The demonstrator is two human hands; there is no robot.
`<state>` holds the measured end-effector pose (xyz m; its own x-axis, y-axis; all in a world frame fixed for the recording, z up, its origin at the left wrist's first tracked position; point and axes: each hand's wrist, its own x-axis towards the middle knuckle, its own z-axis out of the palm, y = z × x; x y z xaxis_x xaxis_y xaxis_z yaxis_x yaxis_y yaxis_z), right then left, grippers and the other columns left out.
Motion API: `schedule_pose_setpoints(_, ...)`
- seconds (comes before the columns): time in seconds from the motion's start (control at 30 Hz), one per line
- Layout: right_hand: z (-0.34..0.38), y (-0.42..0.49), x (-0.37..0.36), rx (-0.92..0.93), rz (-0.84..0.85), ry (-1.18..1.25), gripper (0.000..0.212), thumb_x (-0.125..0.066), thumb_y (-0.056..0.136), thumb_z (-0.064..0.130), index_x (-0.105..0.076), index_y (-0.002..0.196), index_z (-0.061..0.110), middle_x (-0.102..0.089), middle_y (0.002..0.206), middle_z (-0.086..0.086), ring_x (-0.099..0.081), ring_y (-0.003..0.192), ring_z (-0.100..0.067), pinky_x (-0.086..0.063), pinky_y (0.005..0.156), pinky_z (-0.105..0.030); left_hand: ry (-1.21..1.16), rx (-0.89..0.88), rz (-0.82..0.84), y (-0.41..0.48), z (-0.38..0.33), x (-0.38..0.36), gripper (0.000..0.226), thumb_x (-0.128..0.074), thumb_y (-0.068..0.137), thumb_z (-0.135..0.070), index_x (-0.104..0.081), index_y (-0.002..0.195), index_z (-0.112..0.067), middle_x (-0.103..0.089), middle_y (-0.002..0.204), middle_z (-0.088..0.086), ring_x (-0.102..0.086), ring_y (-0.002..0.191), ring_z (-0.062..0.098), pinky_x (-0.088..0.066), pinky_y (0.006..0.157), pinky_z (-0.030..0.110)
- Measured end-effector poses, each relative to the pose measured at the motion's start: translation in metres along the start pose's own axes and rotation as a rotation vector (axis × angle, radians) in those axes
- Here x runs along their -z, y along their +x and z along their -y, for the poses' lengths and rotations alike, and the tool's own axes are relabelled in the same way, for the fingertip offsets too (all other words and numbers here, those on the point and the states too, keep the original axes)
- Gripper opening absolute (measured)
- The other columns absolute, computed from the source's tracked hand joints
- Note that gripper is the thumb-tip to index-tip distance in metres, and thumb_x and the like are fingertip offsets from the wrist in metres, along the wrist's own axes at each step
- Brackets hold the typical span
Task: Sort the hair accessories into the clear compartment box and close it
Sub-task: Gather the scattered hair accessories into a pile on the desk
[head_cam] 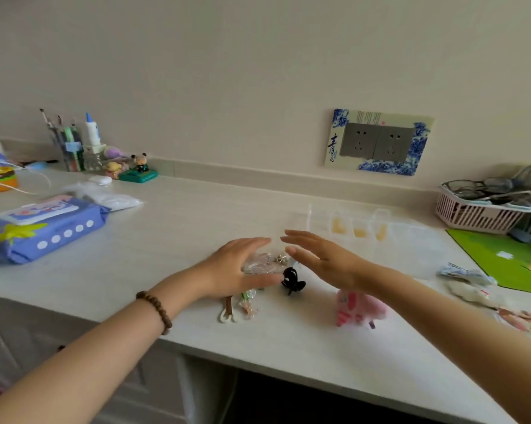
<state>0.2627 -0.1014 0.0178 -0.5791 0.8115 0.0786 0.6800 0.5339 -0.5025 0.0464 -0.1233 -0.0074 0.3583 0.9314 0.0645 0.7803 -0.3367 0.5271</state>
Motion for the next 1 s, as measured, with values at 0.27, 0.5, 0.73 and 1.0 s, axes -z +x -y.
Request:
schedule_pose_setpoints(0.27,-0.004,0.008,-0.008,-0.139,0.223,-0.013,0.059,-0.024,0.091,0.06,-0.022,0.145,0.035,-0.007,0.158,0.01,-0.009,0.144,-0.009,-0.004,0.117,-0.034,0.152,0.08,0.062,-0.021,0.017,-0.003,0.123,-0.035,0.048,-0.096,-0.006,0.148,-0.033,-0.014,0.157,-0.01,-0.016,0.142,0.012,-0.012,0.117,0.043)
schedule_pose_setpoints(0.5,-0.011,-0.016,0.005,-0.176,0.243,-0.067,0.06,-0.032,0.089,0.061,-0.027,0.143,0.034,-0.011,0.157,0.012,-0.018,0.142,-0.01,-0.011,0.116,-0.033,0.085,0.035,0.067,0.0,-0.014,-0.026,0.12,-0.039,0.052,-0.092,-0.008,0.148,-0.029,-0.01,0.158,-0.009,-0.01,0.143,0.012,-0.014,0.117,0.041)
schedule_pose_setpoints(0.73,-0.036,-0.068,0.021,-0.237,0.111,0.003,0.053,-0.04,0.088,0.057,-0.035,0.137,0.038,-0.023,0.153,0.017,-0.031,0.136,-0.008,-0.022,0.108,-0.028,0.07,-0.032,0.126,0.021,-0.067,-0.063,0.113,-0.043,0.059,-0.087,-0.004,0.149,-0.031,-0.006,0.158,-0.009,-0.006,0.144,0.013,-0.013,0.118,0.043)
schedule_pose_setpoints(1.0,-0.078,-0.134,0.073,-0.22,-0.315,0.125,0.042,-0.048,0.083,0.049,-0.06,0.117,0.027,-0.06,0.121,0.011,-0.054,0.112,0.001,-0.038,0.101,-0.024,0.104,-0.167,-0.009,0.045,-0.102,-0.096,0.116,-0.024,0.049,-0.096,-0.013,0.146,-0.034,-0.016,0.156,-0.007,-0.01,0.143,0.012,-0.007,0.117,0.041)
